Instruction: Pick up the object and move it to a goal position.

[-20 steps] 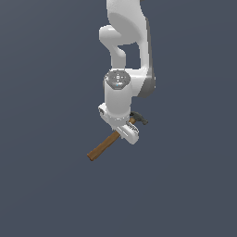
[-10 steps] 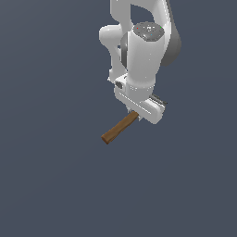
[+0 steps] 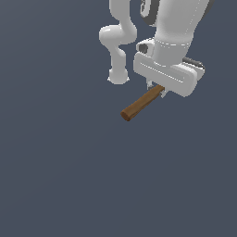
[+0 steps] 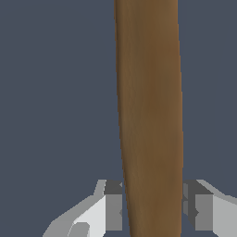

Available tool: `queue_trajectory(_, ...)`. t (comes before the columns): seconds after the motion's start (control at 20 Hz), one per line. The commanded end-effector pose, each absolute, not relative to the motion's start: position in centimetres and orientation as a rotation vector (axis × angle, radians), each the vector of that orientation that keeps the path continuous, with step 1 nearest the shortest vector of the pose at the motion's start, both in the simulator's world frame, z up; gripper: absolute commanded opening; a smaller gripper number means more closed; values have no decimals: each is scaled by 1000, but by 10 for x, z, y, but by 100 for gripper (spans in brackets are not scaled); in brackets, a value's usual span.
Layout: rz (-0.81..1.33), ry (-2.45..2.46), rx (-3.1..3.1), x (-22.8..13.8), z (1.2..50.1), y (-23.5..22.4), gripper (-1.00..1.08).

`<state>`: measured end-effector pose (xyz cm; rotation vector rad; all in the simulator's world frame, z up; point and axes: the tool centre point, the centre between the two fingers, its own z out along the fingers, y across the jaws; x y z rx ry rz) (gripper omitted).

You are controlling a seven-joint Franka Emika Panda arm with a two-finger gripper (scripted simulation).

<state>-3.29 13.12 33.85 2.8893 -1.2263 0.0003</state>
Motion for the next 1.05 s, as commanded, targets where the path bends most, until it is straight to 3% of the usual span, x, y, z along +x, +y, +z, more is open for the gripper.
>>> queue_trajectory(0.0,3,-1228,2890,-37,364,146,-100)
queue_trajectory(0.5,0,-1228,2892,-44,419,183,-100)
queue_trajectory(1.0,0,-1227,2892,-43,426,188,-100)
